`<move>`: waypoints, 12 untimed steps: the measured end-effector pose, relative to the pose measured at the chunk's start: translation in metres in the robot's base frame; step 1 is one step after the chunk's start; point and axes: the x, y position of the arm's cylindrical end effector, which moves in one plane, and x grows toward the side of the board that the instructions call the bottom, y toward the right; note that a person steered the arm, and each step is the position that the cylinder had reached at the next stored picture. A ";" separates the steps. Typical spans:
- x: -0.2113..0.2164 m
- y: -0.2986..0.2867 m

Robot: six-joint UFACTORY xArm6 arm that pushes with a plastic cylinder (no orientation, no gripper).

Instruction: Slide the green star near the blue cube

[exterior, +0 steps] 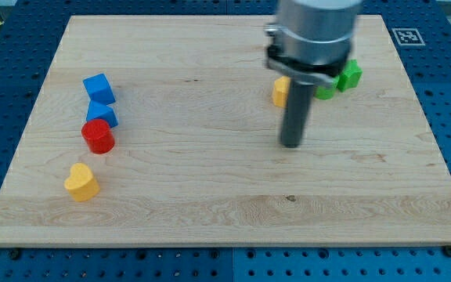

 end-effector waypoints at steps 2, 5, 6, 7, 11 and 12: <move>-0.038 0.117; -0.118 0.103; -0.134 0.085; -0.141 0.062; -0.181 -0.039; -0.181 -0.068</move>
